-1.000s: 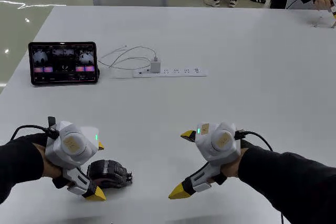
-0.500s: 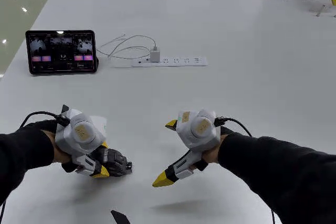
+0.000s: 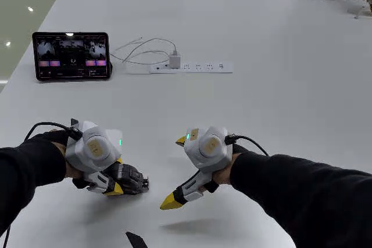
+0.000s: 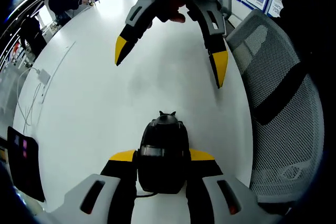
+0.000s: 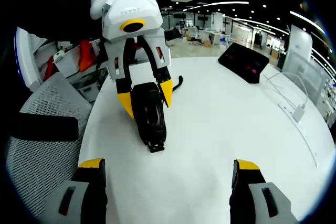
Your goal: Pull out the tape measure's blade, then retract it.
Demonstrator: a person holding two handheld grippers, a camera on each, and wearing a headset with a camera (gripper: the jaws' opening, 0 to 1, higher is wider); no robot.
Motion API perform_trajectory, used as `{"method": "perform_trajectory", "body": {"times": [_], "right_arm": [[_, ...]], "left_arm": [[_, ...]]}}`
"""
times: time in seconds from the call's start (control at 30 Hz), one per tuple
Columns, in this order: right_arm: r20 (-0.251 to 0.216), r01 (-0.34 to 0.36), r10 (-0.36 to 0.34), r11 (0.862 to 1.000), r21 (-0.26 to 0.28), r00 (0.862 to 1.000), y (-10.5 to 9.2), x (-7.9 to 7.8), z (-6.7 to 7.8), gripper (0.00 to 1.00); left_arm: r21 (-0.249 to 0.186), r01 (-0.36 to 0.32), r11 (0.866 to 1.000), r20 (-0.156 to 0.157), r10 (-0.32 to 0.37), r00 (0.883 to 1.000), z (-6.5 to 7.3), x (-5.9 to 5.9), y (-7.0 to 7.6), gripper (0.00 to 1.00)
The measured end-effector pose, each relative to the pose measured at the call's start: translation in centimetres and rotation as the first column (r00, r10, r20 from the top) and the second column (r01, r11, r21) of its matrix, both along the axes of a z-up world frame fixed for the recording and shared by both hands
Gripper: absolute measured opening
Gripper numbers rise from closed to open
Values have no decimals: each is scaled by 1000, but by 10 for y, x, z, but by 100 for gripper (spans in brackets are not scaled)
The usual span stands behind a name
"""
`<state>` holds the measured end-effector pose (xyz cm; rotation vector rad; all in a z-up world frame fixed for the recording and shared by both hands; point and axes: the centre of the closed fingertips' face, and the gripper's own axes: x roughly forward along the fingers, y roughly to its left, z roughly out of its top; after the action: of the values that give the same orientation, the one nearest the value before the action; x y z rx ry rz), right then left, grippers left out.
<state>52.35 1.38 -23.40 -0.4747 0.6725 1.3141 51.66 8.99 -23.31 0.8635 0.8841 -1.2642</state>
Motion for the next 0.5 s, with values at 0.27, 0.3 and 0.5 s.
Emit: {"method": "perform_trajectory", "body": {"times": [0.27,0.3,0.5], "right_arm": [[-29,-14,12,999,-45,1000,8,-1,-14,99],[-27,-19,18,999,-42,999,10,-2,-14,99],[-11,-65,64,996,-53,998,19,-4,-17,81]], "left_arm": [[-27,-11,1000,2,11,1000,0,1,0,30],[-27,-12,1000,2,12,1000,0,1,0,30],[-9,-8,1000,5,8,1000,-2,2,0,31]]}}
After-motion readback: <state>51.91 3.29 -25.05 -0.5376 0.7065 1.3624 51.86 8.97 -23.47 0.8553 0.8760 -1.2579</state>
